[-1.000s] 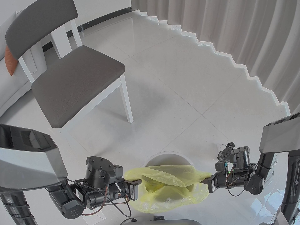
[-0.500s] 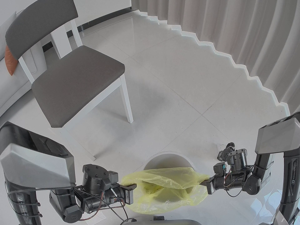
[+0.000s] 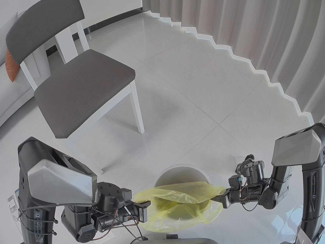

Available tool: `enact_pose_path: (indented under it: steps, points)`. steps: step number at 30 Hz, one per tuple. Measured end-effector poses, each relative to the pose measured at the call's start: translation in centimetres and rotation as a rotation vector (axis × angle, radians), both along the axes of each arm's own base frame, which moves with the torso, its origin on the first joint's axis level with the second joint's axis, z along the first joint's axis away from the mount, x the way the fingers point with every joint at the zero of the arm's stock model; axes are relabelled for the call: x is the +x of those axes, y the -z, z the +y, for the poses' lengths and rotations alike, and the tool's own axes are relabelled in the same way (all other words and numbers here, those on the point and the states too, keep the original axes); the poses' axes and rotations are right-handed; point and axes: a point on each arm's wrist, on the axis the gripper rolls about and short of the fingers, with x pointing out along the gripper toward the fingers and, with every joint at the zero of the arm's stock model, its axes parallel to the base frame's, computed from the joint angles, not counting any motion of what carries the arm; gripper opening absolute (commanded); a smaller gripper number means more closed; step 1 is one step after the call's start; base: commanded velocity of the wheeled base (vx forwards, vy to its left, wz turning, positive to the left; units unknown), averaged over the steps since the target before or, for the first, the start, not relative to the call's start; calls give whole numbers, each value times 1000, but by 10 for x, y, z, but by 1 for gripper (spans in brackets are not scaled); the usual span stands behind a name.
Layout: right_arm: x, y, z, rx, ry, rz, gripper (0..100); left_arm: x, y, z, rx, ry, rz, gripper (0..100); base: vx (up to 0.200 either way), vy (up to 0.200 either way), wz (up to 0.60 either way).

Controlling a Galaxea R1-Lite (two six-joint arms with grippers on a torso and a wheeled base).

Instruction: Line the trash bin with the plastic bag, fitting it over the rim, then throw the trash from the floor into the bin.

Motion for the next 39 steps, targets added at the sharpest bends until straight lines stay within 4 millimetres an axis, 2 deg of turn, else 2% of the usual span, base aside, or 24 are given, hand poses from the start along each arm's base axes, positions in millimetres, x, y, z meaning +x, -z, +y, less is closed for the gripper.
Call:
enact_pose_path:
  steps: [5,9,13,19,23,29,30,34,39]
  points:
    - [-5,1,-6,-22,-5,4,100,0,-2,0,-8,4,-4,0,0,0,0]
    - [-12,-3,-21,-65,-12,-14,100,2,-3,-3,-17,10,-14,0,0,0,0]
    - [-18,-12,-33,-81,1,-34,100,7,-4,-7,-28,12,-30,0,0,0,0]
    - [-27,-34,-39,-80,9,-86,100,18,-1,-13,-44,8,-49,0,0,0,0]
    - [-36,-48,-31,-73,-28,-125,100,26,3,-13,-50,-1,-54,0,0,0,0]
    - [-48,-63,0,-64,-133,-213,100,32,8,-8,-42,-21,-53,0,0,0,0]
    - [-50,-64,5,-64,-147,-228,100,33,9,-6,-37,-21,-54,100,0,0,0]
    - [-52,-68,25,-72,-188,-274,100,36,13,-3,-23,-16,-58,100,0,0,0]
    - [-43,-66,51,-75,-222,-324,100,37,15,-1,-15,-18,-55,100,0,0,0]
